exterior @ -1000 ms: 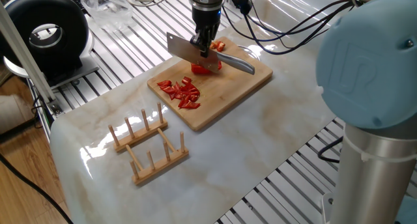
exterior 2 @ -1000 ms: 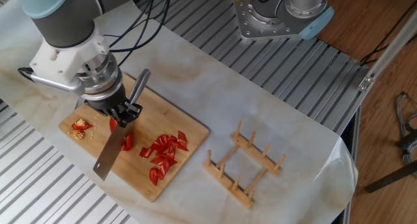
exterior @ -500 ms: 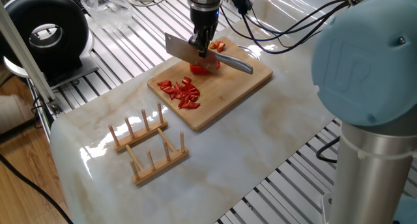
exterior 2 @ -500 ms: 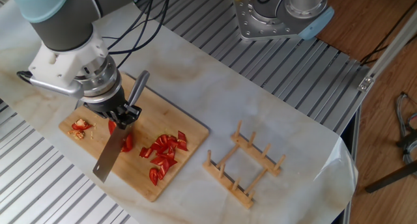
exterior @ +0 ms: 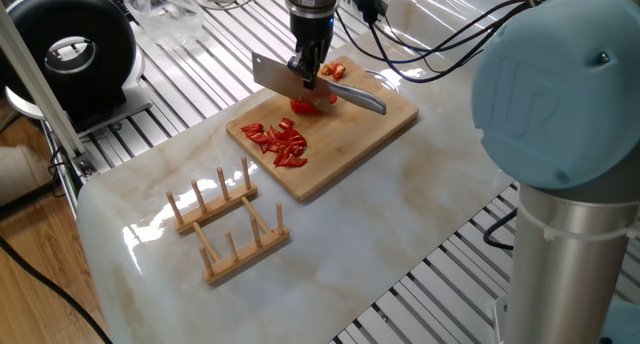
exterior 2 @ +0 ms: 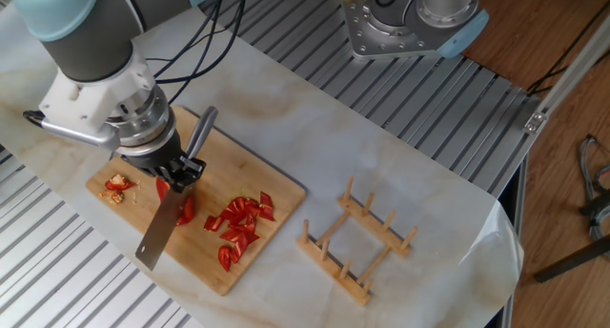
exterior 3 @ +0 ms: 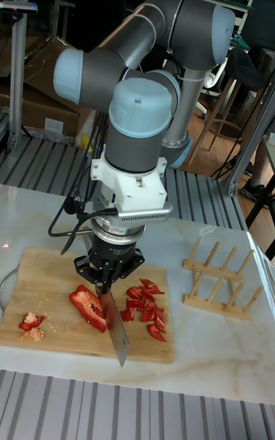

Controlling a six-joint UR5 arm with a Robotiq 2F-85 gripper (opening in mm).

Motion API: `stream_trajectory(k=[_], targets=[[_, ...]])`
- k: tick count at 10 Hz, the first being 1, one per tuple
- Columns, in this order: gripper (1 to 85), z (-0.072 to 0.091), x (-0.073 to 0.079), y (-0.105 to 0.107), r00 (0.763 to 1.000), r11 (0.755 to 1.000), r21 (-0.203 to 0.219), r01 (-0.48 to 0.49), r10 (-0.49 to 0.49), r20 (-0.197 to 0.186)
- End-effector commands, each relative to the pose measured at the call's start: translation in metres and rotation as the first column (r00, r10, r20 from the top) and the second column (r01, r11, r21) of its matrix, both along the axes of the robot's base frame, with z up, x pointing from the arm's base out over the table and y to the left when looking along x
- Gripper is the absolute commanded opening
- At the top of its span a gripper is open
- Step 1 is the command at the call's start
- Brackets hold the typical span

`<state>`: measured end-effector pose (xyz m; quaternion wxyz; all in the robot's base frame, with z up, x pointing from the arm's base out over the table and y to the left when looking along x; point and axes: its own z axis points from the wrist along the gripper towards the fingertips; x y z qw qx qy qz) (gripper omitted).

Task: Chop the chili peppers

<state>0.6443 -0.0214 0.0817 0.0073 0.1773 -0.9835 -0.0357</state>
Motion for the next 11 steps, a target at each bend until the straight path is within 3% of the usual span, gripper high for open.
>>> stream_trajectory(k=[1, 6, 11], targets=[[1.3, -0.0022, 0.0019, 0.0054, 1.000, 0.999, 0.040, 0.000, 0.000, 0.002], [1.3, -0.0094, 0.0013, 0.0044, 1.000, 0.997, 0.082, -0.011, 0.011, 0.001], [1.3, -0.0101, 0.0012, 0.0022, 1.000, 0.998, 0.054, -0.018, 0.019, -0.013]])
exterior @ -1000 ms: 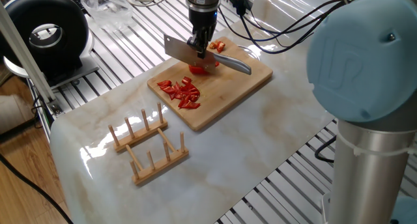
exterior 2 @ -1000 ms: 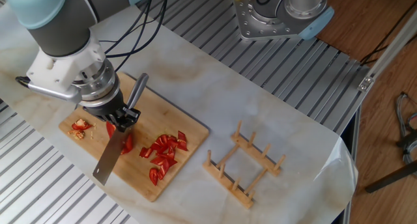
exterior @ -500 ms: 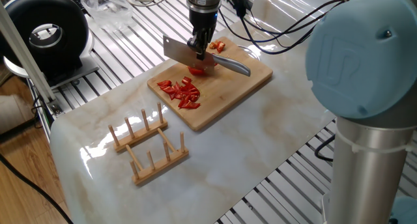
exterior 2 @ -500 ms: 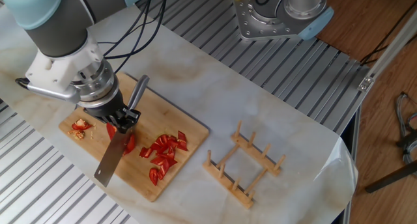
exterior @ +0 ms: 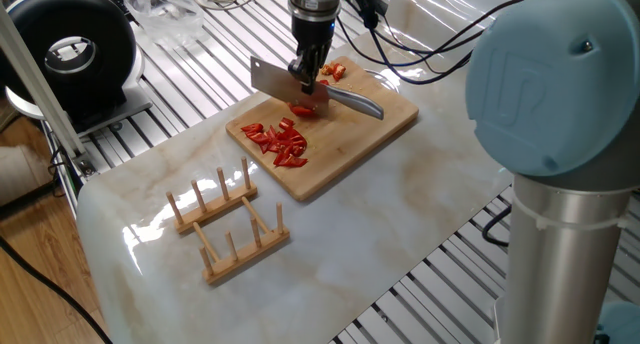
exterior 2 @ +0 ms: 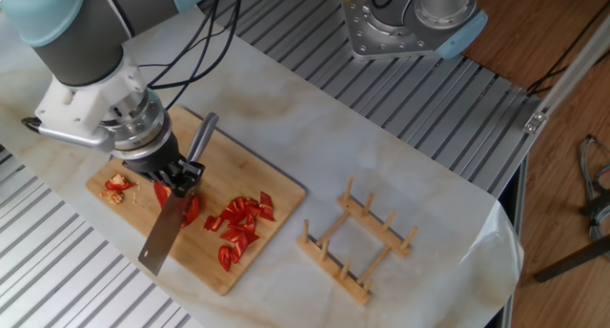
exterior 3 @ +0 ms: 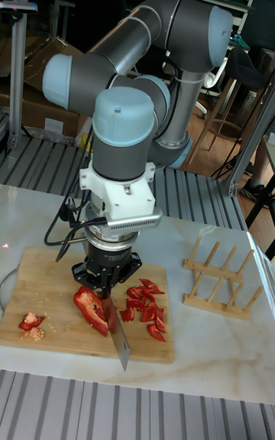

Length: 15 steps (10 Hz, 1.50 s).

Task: Chop the chili peppers

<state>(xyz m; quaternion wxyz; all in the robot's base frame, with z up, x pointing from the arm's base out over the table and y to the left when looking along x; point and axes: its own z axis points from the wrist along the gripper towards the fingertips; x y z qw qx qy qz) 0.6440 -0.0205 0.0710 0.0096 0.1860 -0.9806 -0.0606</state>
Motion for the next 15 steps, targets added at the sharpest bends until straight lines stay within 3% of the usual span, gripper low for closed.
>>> stream_trajectory(k=[1, 10, 15], targets=[[1.3, -0.0002, 0.0023, 0.0014, 1.000, 1.000, 0.006, -0.002, 0.002, 0.000], [1.3, -0.0059, -0.0038, -0.0037, 0.998, 0.999, -0.004, -0.045, 0.045, -0.044], [1.3, -0.0098, -0.0002, -0.0053, 0.997, 0.998, -0.015, -0.060, 0.059, -0.048]])
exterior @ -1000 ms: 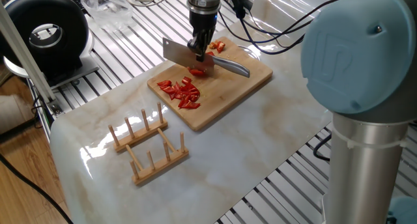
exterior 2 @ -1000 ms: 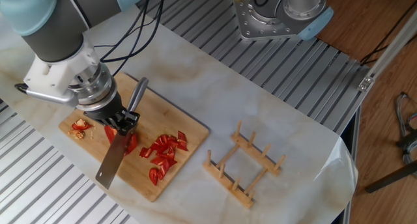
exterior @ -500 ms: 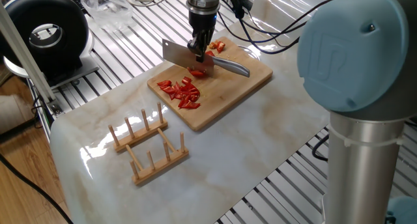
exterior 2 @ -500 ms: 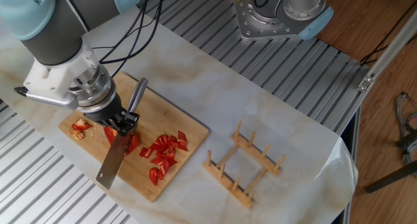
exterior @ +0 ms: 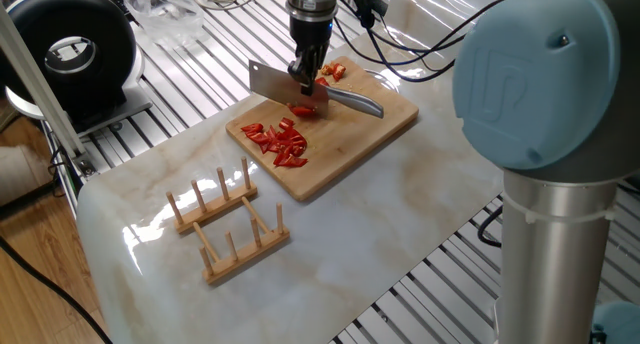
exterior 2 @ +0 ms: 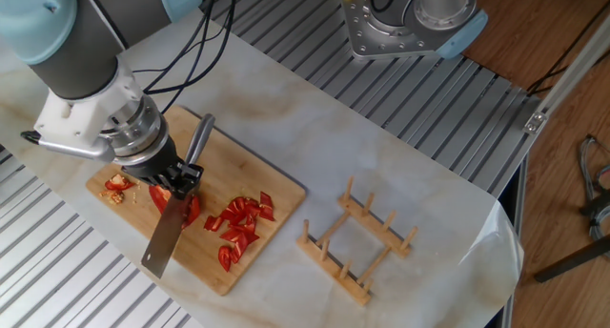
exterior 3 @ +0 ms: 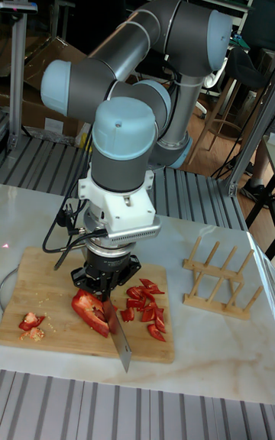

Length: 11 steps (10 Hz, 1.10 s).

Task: Chop the chili peppers

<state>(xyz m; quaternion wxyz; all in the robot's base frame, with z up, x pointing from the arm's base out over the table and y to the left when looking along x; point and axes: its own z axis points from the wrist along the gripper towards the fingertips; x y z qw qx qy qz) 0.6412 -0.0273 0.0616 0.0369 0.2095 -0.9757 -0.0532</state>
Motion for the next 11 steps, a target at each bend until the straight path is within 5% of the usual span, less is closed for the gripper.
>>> stream_trajectory(k=[1, 11], targets=[[1.3, -0.0019, 0.0041, 0.0000, 1.000, 1.000, -0.003, -0.014, 0.014, -0.002], [1.3, -0.0047, 0.0115, -0.0001, 0.999, 0.997, -0.076, -0.006, 0.003, -0.032]])
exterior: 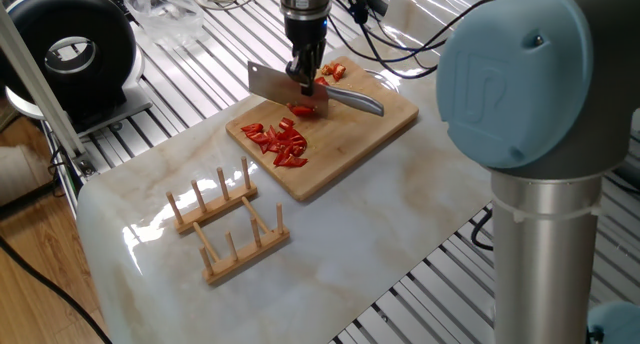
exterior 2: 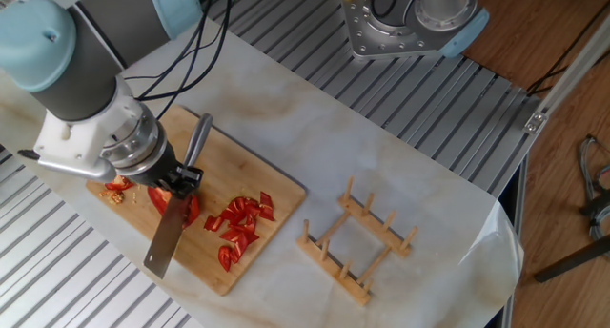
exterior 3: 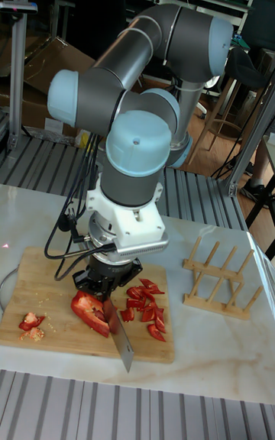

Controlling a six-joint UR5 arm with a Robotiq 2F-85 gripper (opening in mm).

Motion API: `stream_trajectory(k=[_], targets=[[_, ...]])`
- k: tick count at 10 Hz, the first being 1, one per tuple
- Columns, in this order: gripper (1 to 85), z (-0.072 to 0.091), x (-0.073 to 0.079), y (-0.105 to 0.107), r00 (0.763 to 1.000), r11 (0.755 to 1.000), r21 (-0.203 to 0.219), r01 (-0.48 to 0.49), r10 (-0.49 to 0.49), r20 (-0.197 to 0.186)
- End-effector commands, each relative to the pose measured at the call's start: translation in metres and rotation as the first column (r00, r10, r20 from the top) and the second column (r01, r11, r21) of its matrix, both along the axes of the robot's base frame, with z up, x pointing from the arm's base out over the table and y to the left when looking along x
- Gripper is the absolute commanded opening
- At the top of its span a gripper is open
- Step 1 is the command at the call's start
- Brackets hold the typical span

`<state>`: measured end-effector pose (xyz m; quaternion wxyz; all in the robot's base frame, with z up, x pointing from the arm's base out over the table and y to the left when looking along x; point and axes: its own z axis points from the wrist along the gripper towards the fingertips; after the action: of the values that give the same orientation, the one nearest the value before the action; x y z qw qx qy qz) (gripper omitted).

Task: Chop the chili peppers

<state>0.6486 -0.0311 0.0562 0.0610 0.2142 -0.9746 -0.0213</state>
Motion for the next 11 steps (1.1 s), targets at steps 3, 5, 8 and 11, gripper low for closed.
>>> stream_trajectory(k=[3, 5, 8, 11], targets=[[1.3, 0.008, 0.002, 0.000, 1.000, 1.000, -0.018, 0.006, -0.005, 0.016], [1.3, 0.015, -0.004, -0.003, 1.000, 1.000, -0.029, -0.005, 0.006, 0.017], [1.3, 0.018, -0.009, 0.000, 1.000, 0.999, -0.042, -0.013, 0.014, 0.024], [1.3, 0.014, -0.014, 0.001, 1.000, 1.000, 0.021, -0.008, 0.008, 0.020]])
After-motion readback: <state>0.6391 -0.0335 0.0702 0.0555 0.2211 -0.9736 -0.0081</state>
